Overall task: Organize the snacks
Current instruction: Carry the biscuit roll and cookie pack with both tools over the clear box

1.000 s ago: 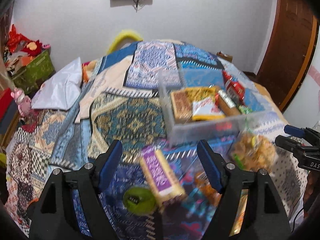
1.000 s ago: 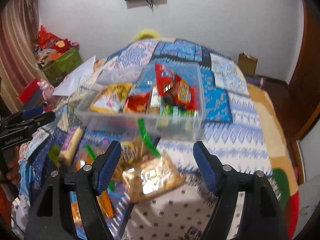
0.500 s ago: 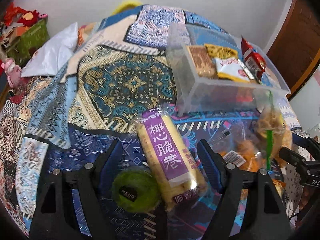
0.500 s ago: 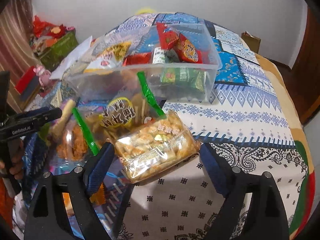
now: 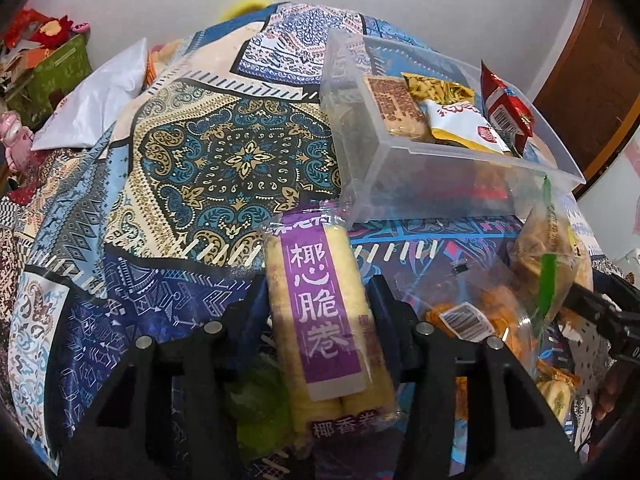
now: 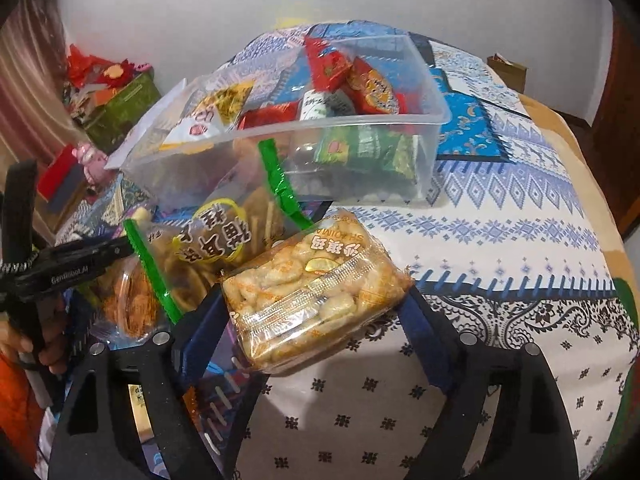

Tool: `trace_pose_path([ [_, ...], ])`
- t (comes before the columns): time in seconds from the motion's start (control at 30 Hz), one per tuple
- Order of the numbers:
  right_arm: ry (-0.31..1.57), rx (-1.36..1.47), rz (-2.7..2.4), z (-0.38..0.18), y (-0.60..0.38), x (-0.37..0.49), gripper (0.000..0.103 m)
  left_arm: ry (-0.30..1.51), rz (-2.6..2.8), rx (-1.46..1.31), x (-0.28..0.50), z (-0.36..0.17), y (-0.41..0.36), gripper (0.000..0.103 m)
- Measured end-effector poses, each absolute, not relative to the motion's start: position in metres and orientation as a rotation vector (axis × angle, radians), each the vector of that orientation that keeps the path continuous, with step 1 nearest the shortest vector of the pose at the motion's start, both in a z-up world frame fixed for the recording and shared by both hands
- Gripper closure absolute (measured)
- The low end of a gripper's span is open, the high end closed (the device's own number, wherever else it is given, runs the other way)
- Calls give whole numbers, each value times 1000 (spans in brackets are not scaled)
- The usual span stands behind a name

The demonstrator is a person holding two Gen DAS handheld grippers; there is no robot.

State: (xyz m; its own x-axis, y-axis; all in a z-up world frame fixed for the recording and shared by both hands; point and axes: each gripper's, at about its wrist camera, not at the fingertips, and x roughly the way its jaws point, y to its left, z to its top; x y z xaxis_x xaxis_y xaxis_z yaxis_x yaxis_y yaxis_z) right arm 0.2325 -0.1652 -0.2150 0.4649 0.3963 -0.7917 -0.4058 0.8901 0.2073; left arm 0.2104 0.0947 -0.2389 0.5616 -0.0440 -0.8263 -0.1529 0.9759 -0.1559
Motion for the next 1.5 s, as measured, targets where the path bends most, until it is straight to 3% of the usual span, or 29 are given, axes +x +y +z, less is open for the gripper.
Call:
trace_pose_path([
  [0.5,841,24,464,-167,-182,227,22,779,38,-208,186,-158,83,60],
  [0.87,732,29,470,-138,-169,256,22,657,9,-195,221,-110,71,60],
  [1.17,755,44,516,-143,-149,290,22,663,21,-188,263,-111,67,60],
  [1.5,799,-40,562,-159,-112,309,22,753,57,-209,308,-147,71,60],
])
